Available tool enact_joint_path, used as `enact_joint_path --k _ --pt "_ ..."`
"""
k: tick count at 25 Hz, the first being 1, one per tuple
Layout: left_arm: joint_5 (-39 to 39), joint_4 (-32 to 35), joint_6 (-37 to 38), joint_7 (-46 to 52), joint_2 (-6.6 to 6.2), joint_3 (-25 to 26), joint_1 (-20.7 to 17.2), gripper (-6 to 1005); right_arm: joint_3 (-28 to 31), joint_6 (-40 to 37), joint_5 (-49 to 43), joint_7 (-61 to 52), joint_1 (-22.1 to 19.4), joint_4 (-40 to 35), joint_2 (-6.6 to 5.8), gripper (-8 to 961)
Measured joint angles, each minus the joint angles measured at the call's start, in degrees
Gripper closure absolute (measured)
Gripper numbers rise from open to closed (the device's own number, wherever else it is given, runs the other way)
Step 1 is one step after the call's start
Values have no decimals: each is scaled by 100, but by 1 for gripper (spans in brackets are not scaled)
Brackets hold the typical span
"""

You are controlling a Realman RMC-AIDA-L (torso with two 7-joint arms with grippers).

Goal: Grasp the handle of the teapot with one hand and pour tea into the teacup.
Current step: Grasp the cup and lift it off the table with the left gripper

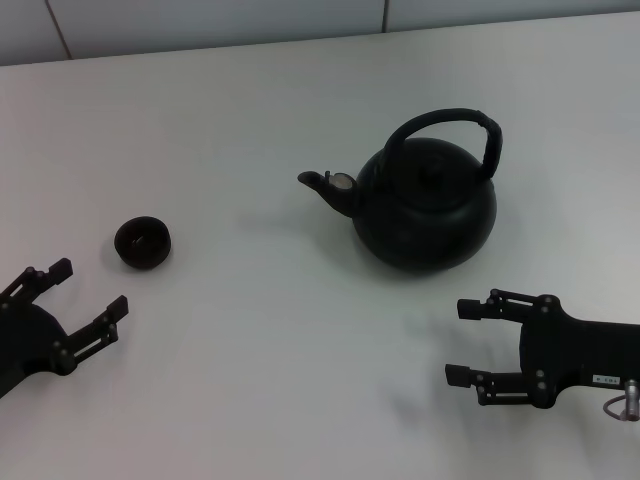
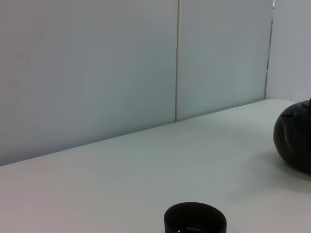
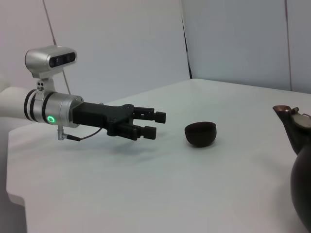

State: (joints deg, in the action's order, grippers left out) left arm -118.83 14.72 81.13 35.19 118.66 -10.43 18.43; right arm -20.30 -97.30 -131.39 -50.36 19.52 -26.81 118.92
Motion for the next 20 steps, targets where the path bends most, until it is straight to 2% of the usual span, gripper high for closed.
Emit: enact_joint_path --k 8,20 --pt "-4 -141 -158 -136 0 -19 89 168 18 1 0 -16 4 0 0 142" --pt "15 -435 -662 -206 15 25 513 173 37 -44 -1 -36 21 0 0 142"
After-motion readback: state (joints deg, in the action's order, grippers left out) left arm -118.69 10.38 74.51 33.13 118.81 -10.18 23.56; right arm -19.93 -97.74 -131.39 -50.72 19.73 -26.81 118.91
